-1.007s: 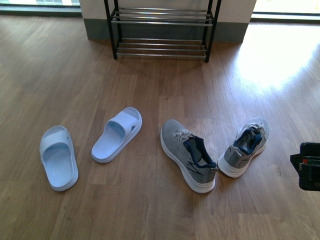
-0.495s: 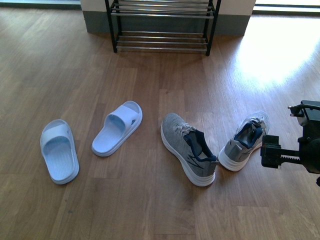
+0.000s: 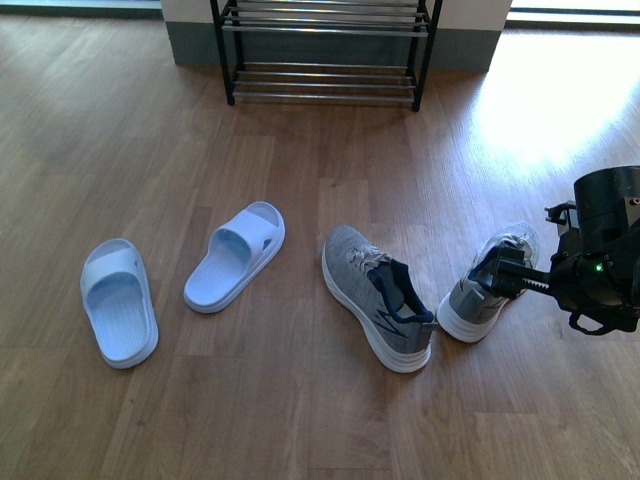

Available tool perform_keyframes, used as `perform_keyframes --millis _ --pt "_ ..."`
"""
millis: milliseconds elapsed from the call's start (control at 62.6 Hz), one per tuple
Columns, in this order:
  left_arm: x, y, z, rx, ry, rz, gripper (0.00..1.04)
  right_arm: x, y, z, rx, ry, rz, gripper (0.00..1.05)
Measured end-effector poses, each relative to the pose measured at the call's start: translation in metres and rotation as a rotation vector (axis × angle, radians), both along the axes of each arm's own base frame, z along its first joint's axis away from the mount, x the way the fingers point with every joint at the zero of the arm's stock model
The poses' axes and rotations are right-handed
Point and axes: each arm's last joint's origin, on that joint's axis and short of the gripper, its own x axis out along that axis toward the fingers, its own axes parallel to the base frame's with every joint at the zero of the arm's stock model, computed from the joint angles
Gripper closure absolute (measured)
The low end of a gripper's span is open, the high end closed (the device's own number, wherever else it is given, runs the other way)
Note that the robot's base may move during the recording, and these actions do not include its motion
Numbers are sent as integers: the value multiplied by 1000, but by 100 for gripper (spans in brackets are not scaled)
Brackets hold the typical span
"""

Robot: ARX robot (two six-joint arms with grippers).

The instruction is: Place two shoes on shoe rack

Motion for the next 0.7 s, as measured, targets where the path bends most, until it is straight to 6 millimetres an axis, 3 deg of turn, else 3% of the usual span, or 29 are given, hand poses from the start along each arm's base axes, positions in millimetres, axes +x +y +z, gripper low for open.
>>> perform_keyframes --millis 703 --pt "0 0 0 0 0 0 9 35 -12 -36 4 47 -135 9"
